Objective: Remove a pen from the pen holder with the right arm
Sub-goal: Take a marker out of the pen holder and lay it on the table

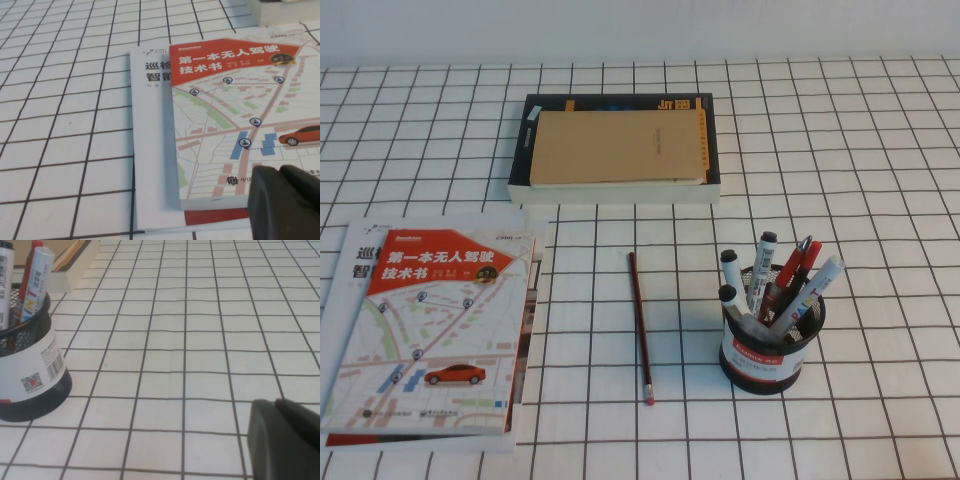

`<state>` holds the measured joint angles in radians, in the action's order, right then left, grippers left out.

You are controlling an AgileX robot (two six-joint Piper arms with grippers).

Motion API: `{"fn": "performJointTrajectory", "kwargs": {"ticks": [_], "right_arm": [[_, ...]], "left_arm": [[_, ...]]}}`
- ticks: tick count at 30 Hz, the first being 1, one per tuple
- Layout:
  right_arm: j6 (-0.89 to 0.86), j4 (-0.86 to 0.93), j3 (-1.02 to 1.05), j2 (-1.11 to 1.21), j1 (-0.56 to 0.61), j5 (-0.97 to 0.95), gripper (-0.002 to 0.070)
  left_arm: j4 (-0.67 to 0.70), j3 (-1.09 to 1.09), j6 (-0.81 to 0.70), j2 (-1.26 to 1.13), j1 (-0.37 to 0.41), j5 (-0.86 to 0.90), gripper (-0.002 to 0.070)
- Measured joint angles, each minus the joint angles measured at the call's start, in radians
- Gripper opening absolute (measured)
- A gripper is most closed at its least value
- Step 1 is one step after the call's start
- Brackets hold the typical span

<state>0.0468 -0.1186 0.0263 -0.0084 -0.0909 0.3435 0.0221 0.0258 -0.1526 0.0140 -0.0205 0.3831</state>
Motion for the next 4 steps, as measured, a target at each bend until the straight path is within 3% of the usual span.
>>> {"fn": "performJointTrajectory", "kwargs": {"ticks": [4], "right_arm": [[0.0,0.0,0.0,0.0,0.0,0.0,-0.0016]], "left_arm": [[0.0,0.0,0.0,0.0,0.0,0.0,-0.0004]]}}
